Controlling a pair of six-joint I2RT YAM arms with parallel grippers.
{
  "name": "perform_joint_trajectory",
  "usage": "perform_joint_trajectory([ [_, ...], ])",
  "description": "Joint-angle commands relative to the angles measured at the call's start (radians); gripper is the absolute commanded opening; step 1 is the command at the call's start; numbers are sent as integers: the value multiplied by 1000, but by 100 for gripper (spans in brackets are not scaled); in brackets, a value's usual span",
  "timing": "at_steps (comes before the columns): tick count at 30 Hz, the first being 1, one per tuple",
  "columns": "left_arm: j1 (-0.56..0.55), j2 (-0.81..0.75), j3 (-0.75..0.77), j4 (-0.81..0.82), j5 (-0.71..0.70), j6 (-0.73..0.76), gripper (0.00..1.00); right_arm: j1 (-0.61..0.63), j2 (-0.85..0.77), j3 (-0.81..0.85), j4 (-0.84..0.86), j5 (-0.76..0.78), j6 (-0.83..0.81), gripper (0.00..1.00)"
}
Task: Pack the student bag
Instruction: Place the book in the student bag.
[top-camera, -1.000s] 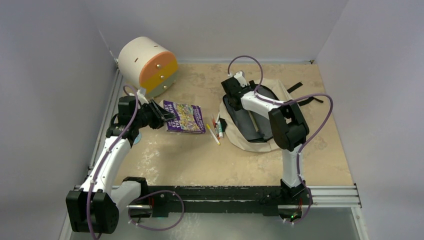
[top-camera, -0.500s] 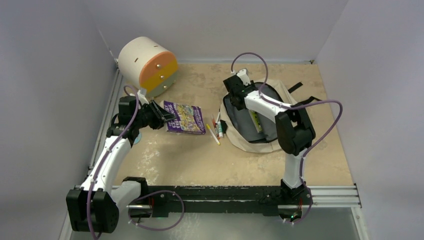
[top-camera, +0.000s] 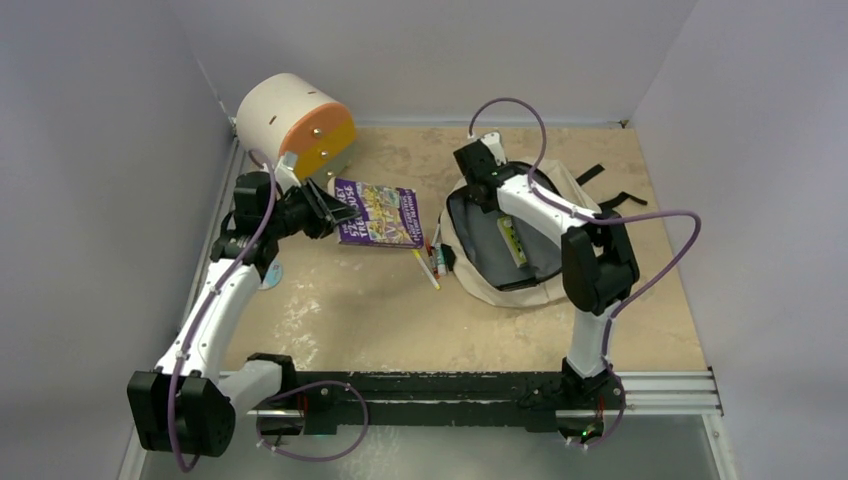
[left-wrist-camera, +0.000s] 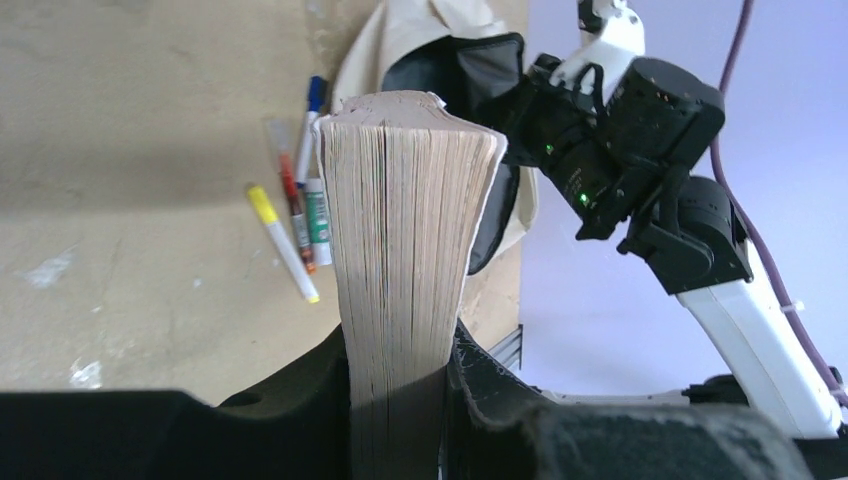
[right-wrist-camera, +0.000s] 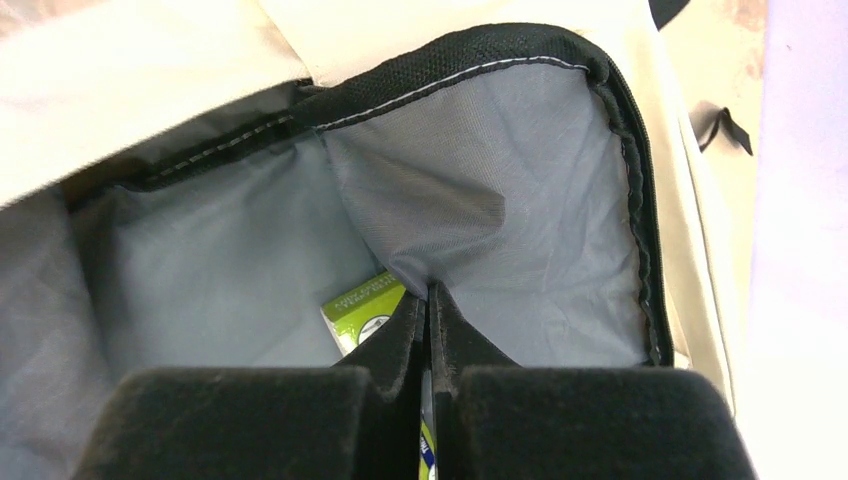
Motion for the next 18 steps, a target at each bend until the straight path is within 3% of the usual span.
perform_joint_trajectory([
  [1,-96,-1,81,166,-15,-85,0,-24,-23,154,-22,-146,26,0],
  [4,-190,40,85,233,-84,-115,0,-30,11,242,-64,-193,37,0],
  [9,-246,139,66,432,-125,-200,0,-39,65,346,-138,-232,28,0],
  [18,-352,364,183,567,-233,-212,0,-51,30,354,-135,-316,49,0],
])
